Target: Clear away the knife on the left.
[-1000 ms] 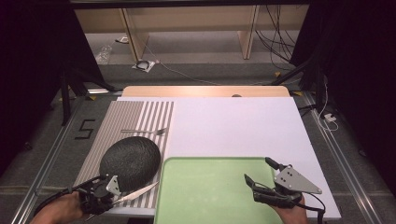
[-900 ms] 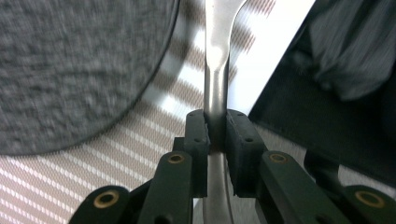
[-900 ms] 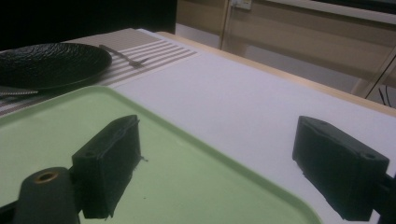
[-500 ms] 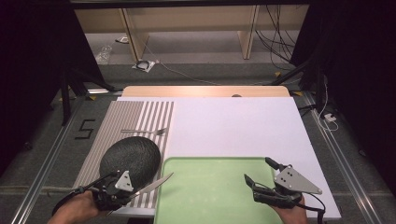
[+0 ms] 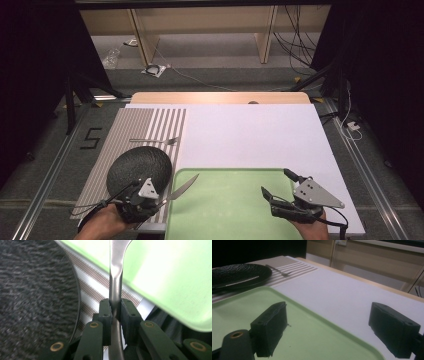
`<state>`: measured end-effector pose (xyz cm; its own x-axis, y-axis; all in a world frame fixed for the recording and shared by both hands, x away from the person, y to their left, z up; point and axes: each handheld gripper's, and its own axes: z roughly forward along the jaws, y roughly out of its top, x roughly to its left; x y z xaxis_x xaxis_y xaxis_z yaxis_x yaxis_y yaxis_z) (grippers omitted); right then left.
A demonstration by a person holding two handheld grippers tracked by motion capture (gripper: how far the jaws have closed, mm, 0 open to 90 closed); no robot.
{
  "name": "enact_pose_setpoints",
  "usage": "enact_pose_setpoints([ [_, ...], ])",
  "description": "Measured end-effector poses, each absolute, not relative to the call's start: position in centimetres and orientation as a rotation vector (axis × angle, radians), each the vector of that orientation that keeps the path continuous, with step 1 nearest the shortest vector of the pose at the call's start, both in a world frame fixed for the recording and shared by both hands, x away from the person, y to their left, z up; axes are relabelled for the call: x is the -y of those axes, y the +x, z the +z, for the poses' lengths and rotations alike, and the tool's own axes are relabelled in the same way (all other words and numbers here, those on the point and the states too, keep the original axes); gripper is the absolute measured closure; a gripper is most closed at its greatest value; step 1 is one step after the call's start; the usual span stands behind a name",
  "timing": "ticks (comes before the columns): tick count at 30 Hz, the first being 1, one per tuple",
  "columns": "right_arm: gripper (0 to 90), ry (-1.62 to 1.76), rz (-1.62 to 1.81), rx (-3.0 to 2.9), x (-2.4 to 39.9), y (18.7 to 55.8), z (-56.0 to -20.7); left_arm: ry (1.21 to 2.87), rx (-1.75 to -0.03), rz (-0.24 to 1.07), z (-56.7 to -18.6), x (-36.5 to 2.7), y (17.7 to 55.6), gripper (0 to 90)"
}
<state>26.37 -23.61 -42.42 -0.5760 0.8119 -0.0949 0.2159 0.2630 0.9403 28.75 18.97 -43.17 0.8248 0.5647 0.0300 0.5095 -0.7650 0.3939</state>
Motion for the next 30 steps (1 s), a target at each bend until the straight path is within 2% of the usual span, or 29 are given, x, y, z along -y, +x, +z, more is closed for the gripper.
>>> enact_pose_setpoints([
  [10,15.8,0.931,1.317,-1.952,23.6,26.4,-42.4,2.636,-0.772,0.13,-43.0,-16.9,29.0,79.6],
  [30,15.8,0.937,1.315,-1.957,23.7,26.5,-42.4,2.676,-0.66,0.066,-41.4,-11.4,29.7,79.5],
])
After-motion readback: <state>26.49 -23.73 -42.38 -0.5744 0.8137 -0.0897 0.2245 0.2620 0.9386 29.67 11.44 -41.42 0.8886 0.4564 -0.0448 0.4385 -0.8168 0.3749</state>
